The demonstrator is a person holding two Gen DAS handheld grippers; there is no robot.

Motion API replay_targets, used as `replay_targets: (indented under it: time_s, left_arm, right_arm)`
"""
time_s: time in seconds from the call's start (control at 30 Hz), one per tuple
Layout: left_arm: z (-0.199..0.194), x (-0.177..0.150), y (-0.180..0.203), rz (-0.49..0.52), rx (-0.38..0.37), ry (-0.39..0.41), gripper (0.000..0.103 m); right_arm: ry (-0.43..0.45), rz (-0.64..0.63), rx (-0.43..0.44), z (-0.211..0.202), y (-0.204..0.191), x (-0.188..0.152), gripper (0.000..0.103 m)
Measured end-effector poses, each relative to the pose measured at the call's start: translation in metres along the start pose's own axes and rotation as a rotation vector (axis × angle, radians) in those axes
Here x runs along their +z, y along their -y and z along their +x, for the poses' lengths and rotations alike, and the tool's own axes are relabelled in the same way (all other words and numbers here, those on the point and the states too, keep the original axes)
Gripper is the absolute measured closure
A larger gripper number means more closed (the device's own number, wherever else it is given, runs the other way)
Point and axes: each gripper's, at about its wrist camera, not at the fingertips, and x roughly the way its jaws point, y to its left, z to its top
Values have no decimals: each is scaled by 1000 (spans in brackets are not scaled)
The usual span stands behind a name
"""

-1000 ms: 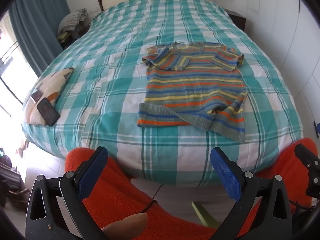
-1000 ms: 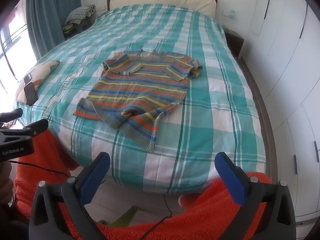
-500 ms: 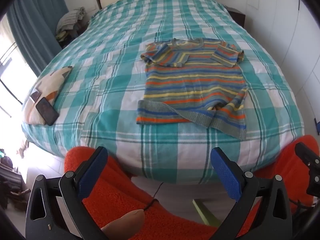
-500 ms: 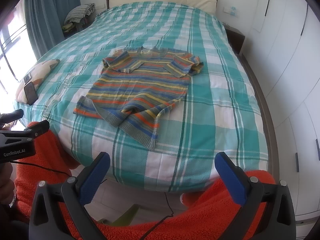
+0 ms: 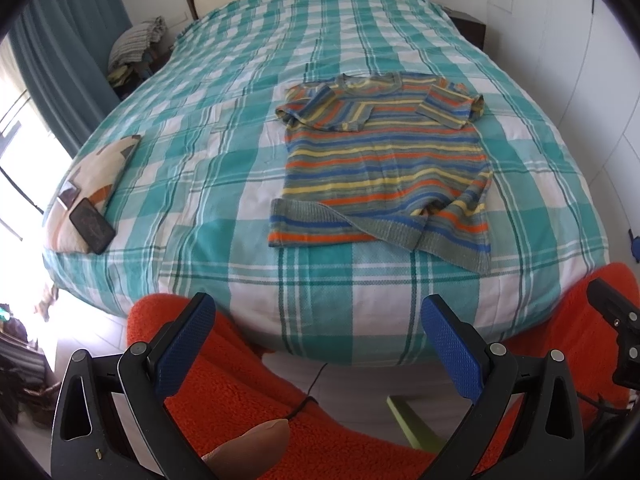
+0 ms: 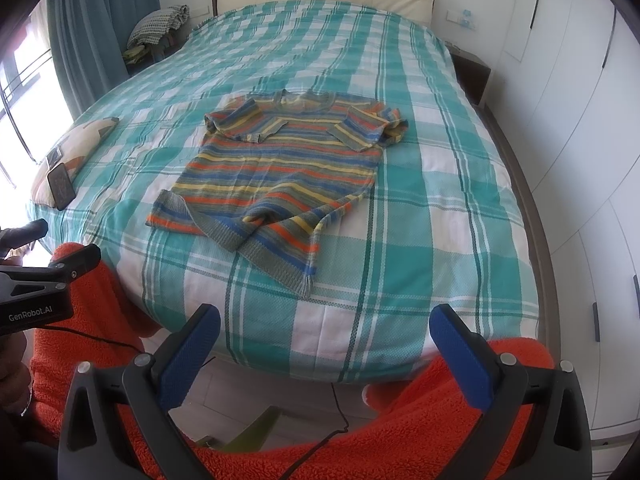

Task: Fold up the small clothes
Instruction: 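Move both grippers toward the striped sweater on the bed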

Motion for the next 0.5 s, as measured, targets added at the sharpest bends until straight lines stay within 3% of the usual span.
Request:
replay_targets:
  time_s: [0.13,0.2,0.3,0.37,0.5]
  left_arm:
    - [-1,1,2,11,31,21,0]
    - [-3,4,-3,14,60,70,0]
    - [-7,13,-13,62,216,159,0]
    - [-3,17,-20,83,264,158,0]
    - [5,17,-38,24,174,96,0]
  right_arm:
    - [-2,4,-1,2,0,-2,0]
    - [-3,10,6,4,1,-2,0]
    - [21,18,-15,3,11,3,0]
    - [45,30,-47,3,21,7,0]
    - [43,71,-20,13,36,12,0]
